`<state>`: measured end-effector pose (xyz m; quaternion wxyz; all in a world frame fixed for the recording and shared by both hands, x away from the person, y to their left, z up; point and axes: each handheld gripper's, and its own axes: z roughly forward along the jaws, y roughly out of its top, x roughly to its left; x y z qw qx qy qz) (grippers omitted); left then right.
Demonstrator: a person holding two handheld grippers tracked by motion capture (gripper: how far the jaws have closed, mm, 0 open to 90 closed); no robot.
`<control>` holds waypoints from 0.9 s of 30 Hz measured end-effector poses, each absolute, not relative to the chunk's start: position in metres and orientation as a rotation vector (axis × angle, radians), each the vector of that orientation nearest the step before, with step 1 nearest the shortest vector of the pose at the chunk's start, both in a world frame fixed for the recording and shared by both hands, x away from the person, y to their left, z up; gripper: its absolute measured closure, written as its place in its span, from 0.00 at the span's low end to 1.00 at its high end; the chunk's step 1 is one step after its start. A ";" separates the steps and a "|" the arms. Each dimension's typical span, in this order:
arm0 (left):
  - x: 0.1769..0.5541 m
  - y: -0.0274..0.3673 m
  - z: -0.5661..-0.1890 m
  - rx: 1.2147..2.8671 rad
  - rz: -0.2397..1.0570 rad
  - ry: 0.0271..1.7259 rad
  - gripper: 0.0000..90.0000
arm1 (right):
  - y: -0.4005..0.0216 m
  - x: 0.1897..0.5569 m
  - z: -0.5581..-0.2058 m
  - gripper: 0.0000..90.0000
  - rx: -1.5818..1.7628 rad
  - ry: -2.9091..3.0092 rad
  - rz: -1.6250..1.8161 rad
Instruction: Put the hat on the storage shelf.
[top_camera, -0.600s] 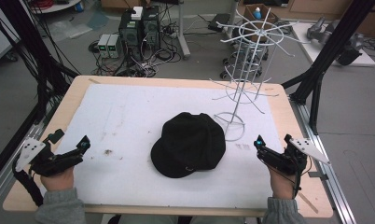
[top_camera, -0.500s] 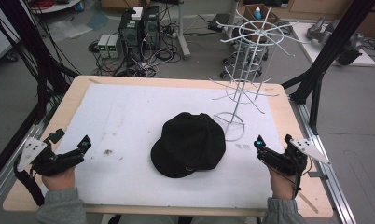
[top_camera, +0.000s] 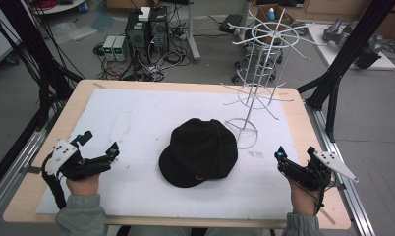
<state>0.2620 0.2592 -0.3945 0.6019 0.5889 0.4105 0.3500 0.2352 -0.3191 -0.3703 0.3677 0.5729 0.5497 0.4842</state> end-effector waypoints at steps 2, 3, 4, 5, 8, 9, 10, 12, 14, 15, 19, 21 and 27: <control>0.265 0.250 -0.395 1.380 0.793 0.940 0.02 | -0.321 0.233 -0.370 0.01 1.475 1.405 1.238; 0.265 0.250 -0.395 1.380 0.793 0.940 0.02 | -0.321 0.232 -0.370 0.01 1.477 1.403 1.238; 0.267 0.243 -0.395 1.378 0.766 0.929 0.02 | -0.322 0.231 -0.370 0.01 1.476 1.398 1.234; 0.268 0.239 -0.395 1.379 0.758 0.922 0.02 | -0.323 0.229 -0.370 0.01 1.479 1.396 1.233; 0.269 0.227 -0.396 1.390 0.749 0.890 0.02 | -0.325 0.227 -0.370 0.01 1.482 1.387 1.226; 0.269 0.223 -0.396 1.398 0.751 0.880 0.02 | -0.326 0.226 -0.370 0.01 1.484 1.385 1.226; 0.269 0.223 -0.396 1.398 0.751 0.880 0.02 | -0.327 0.225 -0.371 0.01 1.491 1.378 1.221; 0.269 0.213 -0.396 1.405 0.753 0.863 0.02 | -0.329 0.223 -0.371 0.01 1.497 1.361 1.215; 0.269 0.211 -0.396 1.405 0.750 0.855 0.02 | -0.330 0.223 -0.371 0.01 1.505 1.358 1.218; 0.269 0.208 -0.397 1.403 0.746 0.849 0.02 | -0.332 0.221 -0.371 0.01 1.506 1.357 1.211; 0.268 0.201 -0.398 1.413 0.747 0.825 0.02 | -0.333 0.219 -0.371 0.01 1.516 1.346 1.211; 0.269 0.197 -0.398 1.408 0.737 0.825 0.02 | -0.335 0.218 -0.371 0.01 1.509 1.345 1.207; 0.267 0.191 -0.398 1.397 0.748 0.819 0.02 | -0.335 0.216 -0.371 0.01 1.511 1.337 1.202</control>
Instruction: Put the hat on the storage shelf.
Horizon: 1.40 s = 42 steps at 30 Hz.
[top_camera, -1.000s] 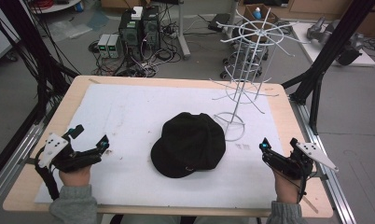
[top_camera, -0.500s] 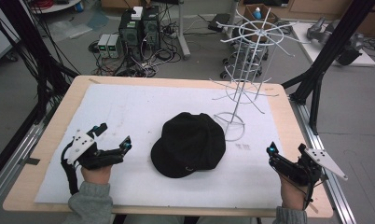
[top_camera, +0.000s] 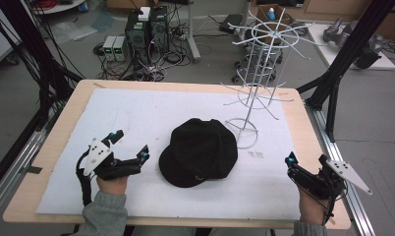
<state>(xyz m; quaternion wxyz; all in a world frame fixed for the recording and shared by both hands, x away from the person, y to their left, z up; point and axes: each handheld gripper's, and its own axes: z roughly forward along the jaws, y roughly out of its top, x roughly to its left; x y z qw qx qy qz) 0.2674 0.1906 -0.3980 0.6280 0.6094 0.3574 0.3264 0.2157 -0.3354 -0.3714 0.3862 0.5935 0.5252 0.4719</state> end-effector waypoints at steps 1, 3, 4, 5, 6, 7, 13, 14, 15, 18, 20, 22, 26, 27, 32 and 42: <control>0.268 0.186 -0.398 1.398 0.735 0.820 0.02 | -0.335 0.216 -0.372 0.01 1.515 1.335 1.201; 0.269 0.181 -0.399 1.407 0.732 0.822 0.02 | -0.335 0.215 -0.372 0.01 1.517 1.324 1.190; 0.269 0.181 -0.399 1.407 0.732 0.822 0.02 | -0.335 0.215 -0.372 0.01 1.517 1.324 1.190; 0.269 0.178 -0.400 1.412 0.744 0.828 0.02 | -0.336 0.215 -0.372 0.01 1.522 1.324 1.187; 0.269 0.175 -0.401 1.418 0.783 0.832 0.02 | -0.336 0.215 -0.373 0.01 1.521 1.324 1.183; 0.269 0.175 -0.401 1.418 0.783 0.832 0.02 | -0.336 0.215 -0.373 0.01 1.521 1.324 1.183; 0.273 0.163 -0.406 1.429 0.775 0.856 0.02 | -0.335 0.214 -0.373 0.01 1.523 1.321 1.169; 0.273 0.160 -0.407 1.443 0.770 0.839 0.02 | -0.335 0.213 -0.373 0.01 1.523 1.321 1.167; 0.273 0.156 -0.407 1.450 0.763 0.824 0.02 | -0.335 0.213 -0.373 0.01 1.520 1.325 1.163; 0.273 0.147 -0.408 1.466 0.757 0.807 0.02 | -0.335 0.212 -0.374 0.01 1.516 1.326 1.158; 0.275 0.142 -0.409 1.474 0.747 0.809 0.02 | -0.336 0.210 -0.373 0.01 1.523 1.321 1.155; 0.276 0.141 -0.409 1.477 0.744 0.814 0.02 | -0.338 0.209 -0.374 0.01 1.525 1.315 1.154; 0.279 0.136 -0.411 1.480 0.737 0.851 0.02 | -0.340 0.207 -0.374 0.01 1.529 1.304 1.151; 0.279 0.134 -0.411 1.483 0.732 0.851 0.02 | -0.341 0.207 -0.374 0.01 1.532 1.297 1.155; 0.285 0.123 -0.415 1.500 0.727 0.861 0.02 | -0.341 0.207 -0.373 0.01 1.528 1.295 1.160; 0.285 0.093 -0.422 1.522 0.712 0.851 0.02 | -0.341 0.207 -0.373 0.01 1.520 1.291 1.157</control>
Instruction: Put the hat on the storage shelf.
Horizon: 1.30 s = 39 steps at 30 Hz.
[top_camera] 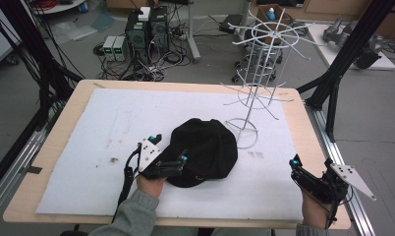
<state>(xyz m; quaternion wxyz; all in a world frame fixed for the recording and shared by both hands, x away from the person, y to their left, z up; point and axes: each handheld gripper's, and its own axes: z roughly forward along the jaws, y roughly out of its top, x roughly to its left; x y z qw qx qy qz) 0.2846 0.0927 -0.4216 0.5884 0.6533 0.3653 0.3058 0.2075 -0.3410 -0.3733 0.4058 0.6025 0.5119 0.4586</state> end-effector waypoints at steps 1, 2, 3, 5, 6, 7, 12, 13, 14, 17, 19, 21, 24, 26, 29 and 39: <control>0.287 0.091 -0.422 1.510 0.716 0.876 0.02 | -0.341 0.207 -0.373 0.01 1.522 1.288 1.161; 0.287 0.091 -0.422 1.510 0.716 0.876 0.02 | -0.341 0.207 -0.373 0.01 1.522 1.288 1.161; 0.288 0.090 -0.423 1.502 0.719 0.889 0.02 | -0.342 0.207 -0.373 0.01 1.526 1.285 1.163; 0.291 0.089 -0.424 1.494 0.724 0.908 0.02 | -0.342 0.207 -0.373 0.01 1.526 1.283 1.162; 0.292 0.089 -0.424 1.493 0.722 0.921 0.02 | -0.342 0.207 -0.373 0.01 1.526 1.283 1.162; 0.295 0.089 -0.425 1.486 0.713 0.937 0.02 | -0.342 0.207 -0.373 0.01 1.524 1.282 1.163; 0.301 0.086 -0.429 1.495 0.716 0.968 0.02 | -0.342 0.207 -0.373 0.01 1.525 1.282 1.164; 0.302 0.086 -0.429 1.496 0.715 0.970 0.02 | -0.342 0.207 -0.373 0.01 1.519 1.280 1.162; 0.303 0.085 -0.430 1.498 0.716 0.974 0.02 | -0.342 0.207 -0.373 0.01 1.519 1.280 1.162; 0.306 0.084 -0.433 1.503 0.728 1.005 0.02 | -0.343 0.207 -0.374 0.01 1.521 1.279 1.161; 0.310 0.084 -0.435 1.512 0.709 1.033 0.03 | -0.342 0.207 -0.373 0.01 1.520 1.279 1.162; 0.312 0.085 -0.435 1.504 0.692 1.049 0.03 | -0.342 0.207 -0.374 0.01 1.521 1.282 1.162; 0.313 0.086 -0.436 1.490 0.674 1.061 0.03 | -0.342 0.207 -0.374 0.01 1.522 1.281 1.163; 0.315 0.086 -0.436 1.486 0.660 1.069 0.05 | -0.342 0.207 -0.374 0.01 1.515 1.282 1.160; 0.317 0.085 -0.437 1.486 0.664 1.086 0.09 | -0.342 0.207 -0.374 0.01 1.520 1.279 1.161; 0.327 0.082 -0.436 1.550 0.604 1.194 0.13 | -0.341 0.206 -0.373 0.01 1.517 1.279 1.162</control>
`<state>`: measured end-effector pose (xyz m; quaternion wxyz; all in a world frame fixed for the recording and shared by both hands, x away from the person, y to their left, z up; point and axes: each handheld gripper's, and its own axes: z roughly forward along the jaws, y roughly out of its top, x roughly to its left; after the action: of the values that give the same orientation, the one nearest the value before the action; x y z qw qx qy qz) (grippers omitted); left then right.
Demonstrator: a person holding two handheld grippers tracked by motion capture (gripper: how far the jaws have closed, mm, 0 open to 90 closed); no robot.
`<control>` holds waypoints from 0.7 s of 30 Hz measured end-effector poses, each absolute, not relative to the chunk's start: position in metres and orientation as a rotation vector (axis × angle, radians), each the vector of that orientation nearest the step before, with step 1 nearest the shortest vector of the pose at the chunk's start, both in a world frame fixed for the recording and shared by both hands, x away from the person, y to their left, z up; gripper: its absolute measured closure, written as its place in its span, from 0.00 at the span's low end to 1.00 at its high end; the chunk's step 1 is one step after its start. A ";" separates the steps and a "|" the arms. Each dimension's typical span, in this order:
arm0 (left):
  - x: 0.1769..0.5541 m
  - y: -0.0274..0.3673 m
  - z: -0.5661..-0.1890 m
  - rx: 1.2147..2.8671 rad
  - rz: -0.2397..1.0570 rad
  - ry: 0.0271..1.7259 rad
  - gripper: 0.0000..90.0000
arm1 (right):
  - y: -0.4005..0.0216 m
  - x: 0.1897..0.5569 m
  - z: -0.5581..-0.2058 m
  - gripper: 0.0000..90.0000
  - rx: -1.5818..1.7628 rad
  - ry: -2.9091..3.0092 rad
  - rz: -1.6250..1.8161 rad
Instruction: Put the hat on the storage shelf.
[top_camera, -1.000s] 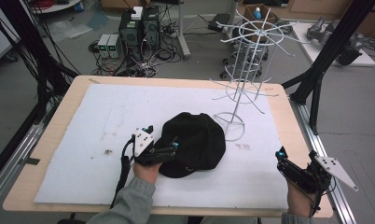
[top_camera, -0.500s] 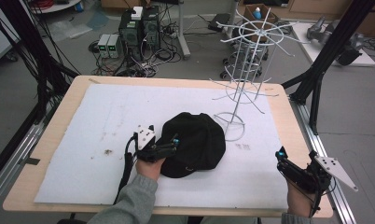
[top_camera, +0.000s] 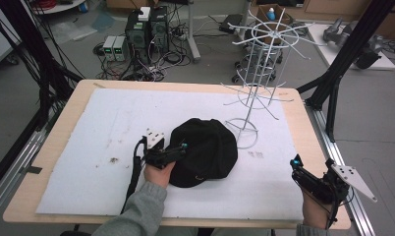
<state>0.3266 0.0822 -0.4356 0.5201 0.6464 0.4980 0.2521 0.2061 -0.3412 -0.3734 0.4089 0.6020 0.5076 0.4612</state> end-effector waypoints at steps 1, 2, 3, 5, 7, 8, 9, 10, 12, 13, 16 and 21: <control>0.327 0.082 -0.436 1.550 0.604 1.194 0.14 | -0.341 0.206 -0.373 0.01 1.517 1.279 1.162; 0.327 0.081 -0.435 1.555 0.604 1.199 0.14 | -0.342 0.206 -0.373 0.01 1.513 1.272 1.163; 0.328 0.081 -0.436 1.562 0.600 1.207 0.14 | -0.342 0.206 -0.373 0.01 1.514 1.272 1.164; 0.328 0.081 -0.436 1.562 0.590 1.215 0.14 | -0.342 0.206 -0.373 0.01 1.518 1.270 1.163; 0.330 0.081 -0.436 1.571 0.576 1.234 0.16 | -0.342 0.206 -0.373 0.01 1.520 1.268 1.160; 0.331 0.080 -0.436 1.582 0.566 1.243 0.16 | -0.342 0.206 -0.373 0.01 1.520 1.268 1.160; 0.332 0.080 -0.437 1.597 0.554 1.248 0.18 | -0.343 0.206 -0.373 0.01 1.516 1.267 1.160; 0.332 0.079 -0.437 1.610 0.549 1.245 0.24 | -0.342 0.206 -0.373 0.01 1.516 1.261 1.163; 0.333 0.077 -0.438 1.636 0.528 1.236 0.28 | -0.343 0.205 -0.373 0.01 1.508 1.263 1.163; 0.333 0.077 -0.438 1.636 0.528 1.236 0.28 | -0.342 0.205 -0.373 0.01 1.514 1.260 1.162; 0.334 0.078 -0.438 1.632 0.500 1.256 0.28 | -0.342 0.205 -0.373 0.01 1.512 1.264 1.161; 0.334 0.078 -0.438 1.650 0.476 1.228 0.38 | -0.343 0.205 -0.373 0.01 1.507 1.256 1.156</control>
<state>0.3336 0.0776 -0.4385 0.4928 0.6799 0.5064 0.1961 0.2049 -0.3430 -0.3726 0.4187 0.6010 0.5010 0.4611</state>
